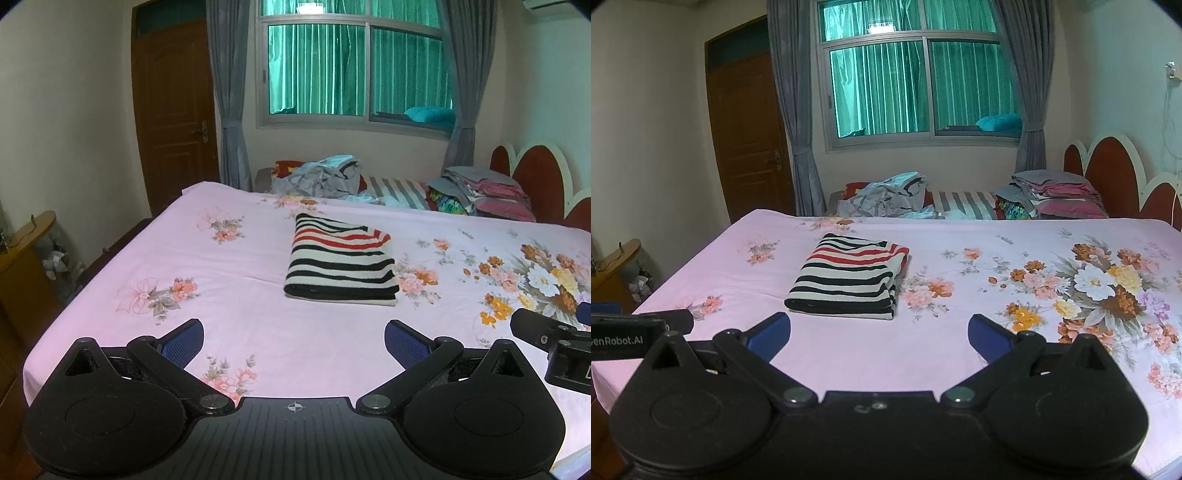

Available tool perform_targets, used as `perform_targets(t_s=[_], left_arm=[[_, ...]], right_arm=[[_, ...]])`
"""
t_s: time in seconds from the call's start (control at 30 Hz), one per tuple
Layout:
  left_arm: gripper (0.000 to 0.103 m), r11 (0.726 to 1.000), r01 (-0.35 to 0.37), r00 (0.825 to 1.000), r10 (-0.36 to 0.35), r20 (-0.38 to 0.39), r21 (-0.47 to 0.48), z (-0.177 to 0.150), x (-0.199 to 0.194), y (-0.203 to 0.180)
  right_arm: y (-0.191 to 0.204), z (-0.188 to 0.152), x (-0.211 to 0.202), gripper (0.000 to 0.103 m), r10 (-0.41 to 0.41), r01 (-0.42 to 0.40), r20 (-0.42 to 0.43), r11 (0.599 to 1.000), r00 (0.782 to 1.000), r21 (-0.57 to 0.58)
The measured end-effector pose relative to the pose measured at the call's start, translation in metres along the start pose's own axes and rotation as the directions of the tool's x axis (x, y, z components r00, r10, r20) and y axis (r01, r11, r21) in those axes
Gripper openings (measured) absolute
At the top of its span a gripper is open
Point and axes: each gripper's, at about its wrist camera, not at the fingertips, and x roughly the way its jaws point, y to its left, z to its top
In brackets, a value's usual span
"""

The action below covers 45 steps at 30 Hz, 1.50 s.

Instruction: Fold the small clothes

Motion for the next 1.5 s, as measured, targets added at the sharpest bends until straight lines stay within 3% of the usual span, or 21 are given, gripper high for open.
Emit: perform_targets(t_s=[1.5], left_arm=[[0.103, 1.0, 0.0, 1.0, 0.0, -0.014, 0.006, 0.001, 0.003, -0.007]], right_arm=[[-0.005, 0.001, 0.012, 0.103, 0.006, -0.006, -0.012, 1.0, 1.0, 0.002]])
